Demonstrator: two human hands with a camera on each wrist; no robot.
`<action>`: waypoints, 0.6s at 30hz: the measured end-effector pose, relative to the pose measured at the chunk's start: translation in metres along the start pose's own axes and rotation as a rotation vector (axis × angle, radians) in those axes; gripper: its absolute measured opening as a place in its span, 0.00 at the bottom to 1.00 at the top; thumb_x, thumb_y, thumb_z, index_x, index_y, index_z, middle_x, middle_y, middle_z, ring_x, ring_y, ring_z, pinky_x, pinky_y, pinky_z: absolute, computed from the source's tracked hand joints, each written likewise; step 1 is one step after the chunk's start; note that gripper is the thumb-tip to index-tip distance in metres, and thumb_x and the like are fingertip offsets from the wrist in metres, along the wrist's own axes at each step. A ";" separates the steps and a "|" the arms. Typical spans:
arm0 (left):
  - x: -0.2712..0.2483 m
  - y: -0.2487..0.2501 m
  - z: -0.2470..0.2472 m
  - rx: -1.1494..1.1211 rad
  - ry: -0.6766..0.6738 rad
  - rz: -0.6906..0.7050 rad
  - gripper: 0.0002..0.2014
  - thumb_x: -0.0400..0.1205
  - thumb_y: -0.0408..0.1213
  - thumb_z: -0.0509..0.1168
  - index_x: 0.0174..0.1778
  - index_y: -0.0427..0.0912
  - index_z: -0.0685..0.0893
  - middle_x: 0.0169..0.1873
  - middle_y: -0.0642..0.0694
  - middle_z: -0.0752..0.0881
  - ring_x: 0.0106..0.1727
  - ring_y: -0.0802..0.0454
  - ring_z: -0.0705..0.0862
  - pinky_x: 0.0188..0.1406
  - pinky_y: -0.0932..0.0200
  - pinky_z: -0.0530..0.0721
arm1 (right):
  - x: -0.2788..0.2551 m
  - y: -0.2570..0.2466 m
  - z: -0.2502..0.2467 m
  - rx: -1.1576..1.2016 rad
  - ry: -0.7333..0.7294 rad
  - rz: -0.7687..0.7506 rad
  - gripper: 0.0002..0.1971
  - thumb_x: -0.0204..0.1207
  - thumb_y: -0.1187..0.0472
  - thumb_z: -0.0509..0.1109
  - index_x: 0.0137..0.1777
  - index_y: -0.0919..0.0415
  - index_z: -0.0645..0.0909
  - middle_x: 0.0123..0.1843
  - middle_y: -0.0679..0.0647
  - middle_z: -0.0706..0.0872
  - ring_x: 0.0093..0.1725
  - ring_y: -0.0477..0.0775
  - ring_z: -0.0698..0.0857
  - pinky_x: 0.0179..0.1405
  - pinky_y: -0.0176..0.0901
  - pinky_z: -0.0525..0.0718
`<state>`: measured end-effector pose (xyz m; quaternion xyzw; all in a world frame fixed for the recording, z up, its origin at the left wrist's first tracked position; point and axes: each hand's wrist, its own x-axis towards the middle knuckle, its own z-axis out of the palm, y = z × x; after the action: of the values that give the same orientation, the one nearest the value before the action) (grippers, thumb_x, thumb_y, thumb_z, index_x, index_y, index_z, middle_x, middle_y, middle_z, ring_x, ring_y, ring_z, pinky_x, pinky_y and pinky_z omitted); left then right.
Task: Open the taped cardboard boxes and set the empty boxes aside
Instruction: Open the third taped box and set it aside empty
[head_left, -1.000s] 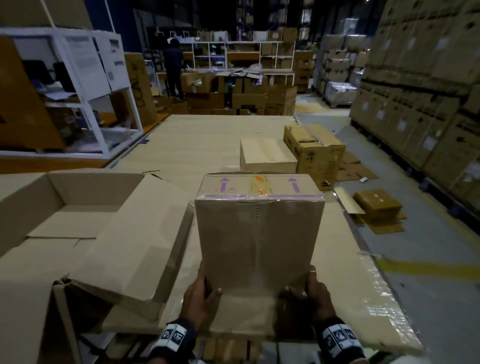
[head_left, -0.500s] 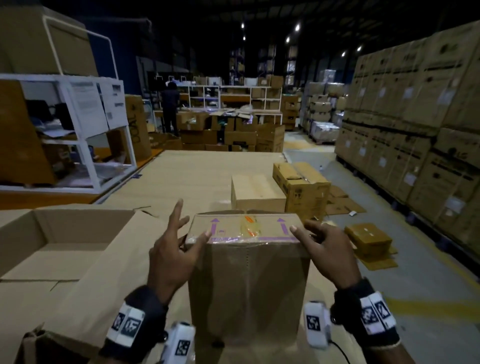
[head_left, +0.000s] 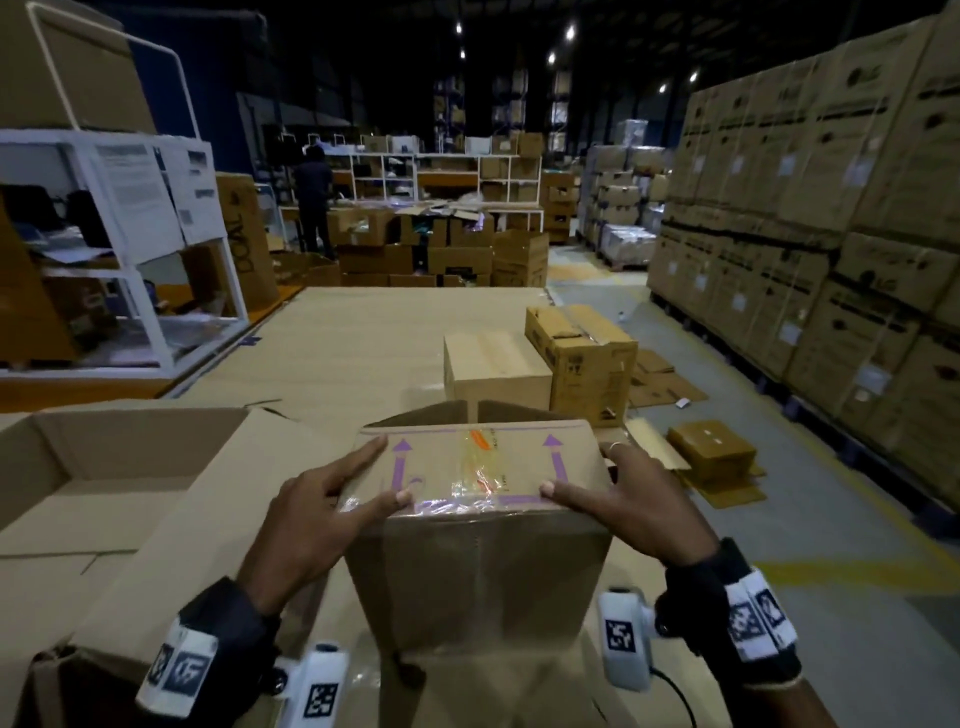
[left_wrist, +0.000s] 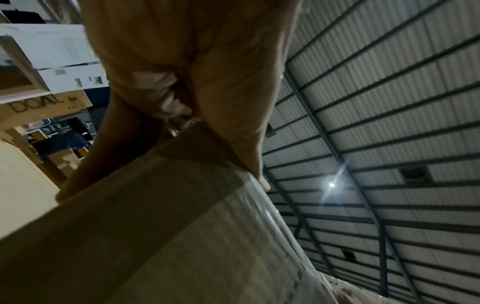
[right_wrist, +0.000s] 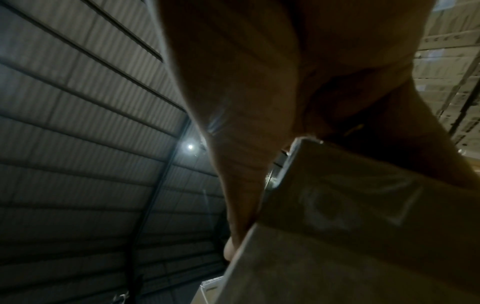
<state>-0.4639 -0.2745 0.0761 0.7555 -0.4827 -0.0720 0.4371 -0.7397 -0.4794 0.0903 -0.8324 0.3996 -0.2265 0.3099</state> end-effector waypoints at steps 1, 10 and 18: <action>-0.006 0.002 -0.002 -0.014 0.002 0.014 0.36 0.69 0.64 0.77 0.76 0.71 0.77 0.63 0.66 0.85 0.54 0.66 0.86 0.52 0.60 0.88 | -0.009 -0.001 -0.001 -0.005 0.010 -0.014 0.35 0.61 0.27 0.80 0.63 0.46 0.81 0.56 0.40 0.87 0.53 0.40 0.85 0.46 0.43 0.90; -0.058 -0.024 0.016 -0.017 -0.039 0.189 0.47 0.67 0.49 0.85 0.82 0.65 0.71 0.66 0.60 0.87 0.59 0.63 0.89 0.55 0.58 0.91 | -0.066 0.015 0.029 0.126 0.016 -0.069 0.39 0.60 0.41 0.87 0.70 0.43 0.75 0.59 0.37 0.87 0.57 0.37 0.87 0.50 0.39 0.91; -0.110 -0.095 0.103 -0.122 0.085 0.200 0.37 0.74 0.39 0.82 0.80 0.56 0.78 0.75 0.49 0.81 0.74 0.57 0.82 0.66 0.70 0.78 | -0.068 0.098 0.107 0.009 0.192 0.095 0.43 0.53 0.34 0.80 0.69 0.52 0.77 0.53 0.51 0.92 0.51 0.59 0.91 0.44 0.59 0.90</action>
<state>-0.5124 -0.2336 -0.0902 0.6780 -0.5313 -0.0252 0.5073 -0.7635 -0.4365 -0.0627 -0.7857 0.4655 -0.2918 0.2842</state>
